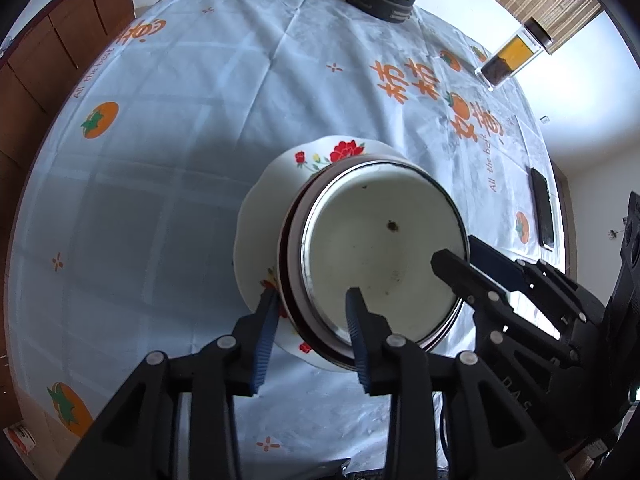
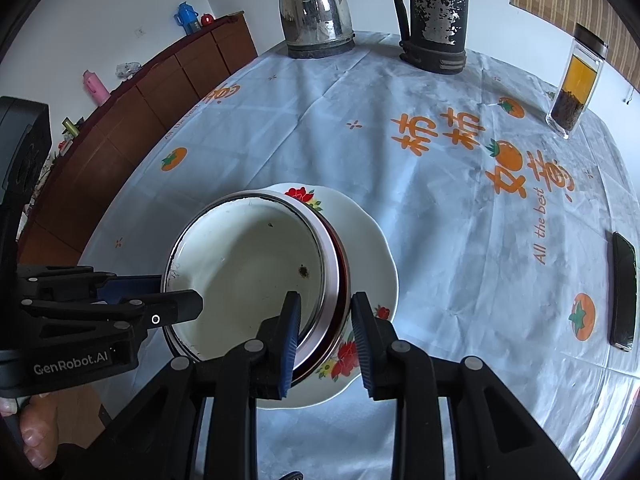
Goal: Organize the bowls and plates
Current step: 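Lower the bowl stack onto the red-flower plates with both grippers, then open both grippers and release the bowl stack on the plates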
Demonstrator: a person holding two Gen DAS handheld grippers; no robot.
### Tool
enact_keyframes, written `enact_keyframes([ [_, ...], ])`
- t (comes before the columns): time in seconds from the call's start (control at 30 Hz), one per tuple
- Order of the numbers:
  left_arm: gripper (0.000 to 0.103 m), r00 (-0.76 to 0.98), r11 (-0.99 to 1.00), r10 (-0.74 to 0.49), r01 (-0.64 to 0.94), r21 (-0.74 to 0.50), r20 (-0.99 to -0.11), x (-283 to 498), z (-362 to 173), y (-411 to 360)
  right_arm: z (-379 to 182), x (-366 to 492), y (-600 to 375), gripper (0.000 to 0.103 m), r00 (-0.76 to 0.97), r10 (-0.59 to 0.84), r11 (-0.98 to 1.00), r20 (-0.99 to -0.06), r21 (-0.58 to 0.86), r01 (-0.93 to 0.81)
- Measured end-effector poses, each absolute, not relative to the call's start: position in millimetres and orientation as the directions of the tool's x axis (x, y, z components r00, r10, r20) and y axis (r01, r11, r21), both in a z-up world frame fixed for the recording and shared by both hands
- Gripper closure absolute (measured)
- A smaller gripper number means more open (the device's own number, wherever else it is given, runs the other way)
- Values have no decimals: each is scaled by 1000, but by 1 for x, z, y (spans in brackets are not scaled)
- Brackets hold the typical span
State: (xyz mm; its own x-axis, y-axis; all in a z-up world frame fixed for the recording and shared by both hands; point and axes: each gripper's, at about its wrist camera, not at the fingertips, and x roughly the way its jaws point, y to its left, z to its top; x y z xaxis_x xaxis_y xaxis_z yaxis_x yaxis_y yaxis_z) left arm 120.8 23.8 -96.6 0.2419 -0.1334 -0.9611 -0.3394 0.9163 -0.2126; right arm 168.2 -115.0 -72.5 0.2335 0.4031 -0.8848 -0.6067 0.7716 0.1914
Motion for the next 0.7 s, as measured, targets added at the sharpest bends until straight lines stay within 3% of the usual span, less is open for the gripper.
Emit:
enact_keyframes([
  [0.17,66,263,913,-139,-339,-226,-955,117,-91,23,-71,166,-115,58,215,423,762,-880,218,-609],
  [0.47,66,356,939,-42,-304,-159,-934,108,-61,14,-42,153,-124,55,323,445,760,-835,162,-629],
  [0.7,56,457,951,32,-288,-114,-889,92,-34,5,-6,135,-143,55,472,505,766,-723,122,-632],
])
